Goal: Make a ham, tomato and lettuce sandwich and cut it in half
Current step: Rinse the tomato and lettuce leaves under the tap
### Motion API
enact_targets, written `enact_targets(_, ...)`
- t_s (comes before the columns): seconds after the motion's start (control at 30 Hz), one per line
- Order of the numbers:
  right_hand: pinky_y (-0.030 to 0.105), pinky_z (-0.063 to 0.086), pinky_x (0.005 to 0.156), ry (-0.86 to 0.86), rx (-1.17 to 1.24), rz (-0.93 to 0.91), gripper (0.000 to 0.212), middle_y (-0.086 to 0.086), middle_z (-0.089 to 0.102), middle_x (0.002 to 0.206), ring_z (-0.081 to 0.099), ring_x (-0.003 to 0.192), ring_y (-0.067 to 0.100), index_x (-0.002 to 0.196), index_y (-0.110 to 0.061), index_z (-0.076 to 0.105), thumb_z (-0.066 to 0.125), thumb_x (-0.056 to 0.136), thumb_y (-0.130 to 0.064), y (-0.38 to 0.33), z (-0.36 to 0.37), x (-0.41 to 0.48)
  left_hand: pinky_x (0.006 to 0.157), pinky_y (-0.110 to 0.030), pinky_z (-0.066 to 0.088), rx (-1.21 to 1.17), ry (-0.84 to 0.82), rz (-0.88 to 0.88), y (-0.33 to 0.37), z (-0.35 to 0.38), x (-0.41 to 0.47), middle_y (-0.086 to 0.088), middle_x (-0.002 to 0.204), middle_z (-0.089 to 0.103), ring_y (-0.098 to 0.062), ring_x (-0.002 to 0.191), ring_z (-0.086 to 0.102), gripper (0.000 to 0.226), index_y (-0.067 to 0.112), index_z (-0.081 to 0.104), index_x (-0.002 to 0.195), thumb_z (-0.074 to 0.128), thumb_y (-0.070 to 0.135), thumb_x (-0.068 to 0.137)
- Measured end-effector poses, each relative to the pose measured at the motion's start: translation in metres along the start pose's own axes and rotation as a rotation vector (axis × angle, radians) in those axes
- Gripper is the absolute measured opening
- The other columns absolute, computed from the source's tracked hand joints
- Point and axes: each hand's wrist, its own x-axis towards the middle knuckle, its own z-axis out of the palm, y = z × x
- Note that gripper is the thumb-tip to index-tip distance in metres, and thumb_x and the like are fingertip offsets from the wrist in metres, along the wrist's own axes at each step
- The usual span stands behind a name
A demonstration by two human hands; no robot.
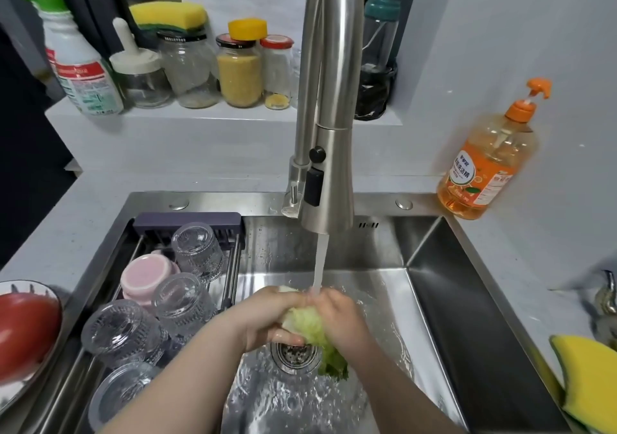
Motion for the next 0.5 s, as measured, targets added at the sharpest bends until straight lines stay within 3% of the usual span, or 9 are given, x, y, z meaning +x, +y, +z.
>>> enact_targets(0.13,0.033,0.049,0.072,0.163,0.241,0.151,0.049,0.022,0.063,0.081,0.06,0.072,0.022,0.089,0.002,0.064,0.041,0.093,-0.041,0.005,0.004,0.005,0.051,-0.02,0.053,-0.217,0.071,0.101,-0.018,0.012,0.007,0.0,0.065,0.071,-0.014,0.061,0.064,0.028,0.009,0.059,0.093,0.06,0.032,0.077)
enact_targets(0.23,0.036,0.05,0.075,0.242,0.364,0.201,0.036,0.022,0.066,0.089,0.064,0.085,0.032,0.088,-0.002,0.06,0.046,0.092,-0.035,0.009,0.008,0.003,0.062,-0.024,0.052,-0.326,0.209,0.175,-0.035,0.032,0.015,-0.003,0.079,0.072,-0.02,0.08,0.063,0.039,0.005,0.057,0.102,0.065,0.031,0.074)
enact_targets(0.3,0.029,0.052,0.066,0.189,0.427,0.184,0.024,0.013,0.066,0.086,0.065,0.082,0.024,0.09,-0.011,0.057,0.047,0.092,-0.033,0.014,0.011,-0.003,0.063,-0.03,0.052,-0.385,0.244,0.138,-0.038,0.04,0.019,-0.013,0.089,0.071,-0.024,0.083,0.067,0.04,0.002,0.058,0.106,0.063,0.032,0.08)
enact_targets(0.33,0.027,0.052,0.066,0.135,0.441,0.183,0.021,0.009,0.067,0.086,0.066,0.08,0.021,0.091,-0.014,0.056,0.048,0.092,-0.034,0.016,0.012,-0.007,0.063,-0.031,0.053,-0.388,0.232,0.112,-0.038,0.042,0.019,-0.014,0.085,0.072,-0.025,0.079,0.069,0.039,0.002,0.061,0.102,0.062,0.034,0.08)
enact_targets(0.4,0.037,0.054,0.078,0.067,0.403,0.183,0.024,0.009,0.069,0.093,0.067,0.086,0.023,0.097,-0.015,0.058,0.049,0.09,-0.037,0.021,0.014,-0.012,0.06,-0.03,0.053,-0.387,0.189,0.097,-0.037,0.043,0.02,-0.009,0.075,0.074,-0.021,0.071,0.071,0.034,0.007,0.062,0.094,0.061,0.037,0.079)
enact_targets(0.5,0.044,0.05,0.085,0.149,0.256,0.135,0.039,0.022,0.066,0.093,0.064,0.089,0.033,0.095,0.002,0.06,0.048,0.091,-0.036,0.022,0.015,-0.012,0.059,-0.027,0.054,-0.389,0.198,0.138,-0.04,0.044,0.021,-0.008,0.077,0.074,-0.019,0.073,0.071,0.039,0.005,0.062,0.094,0.063,0.037,0.071)
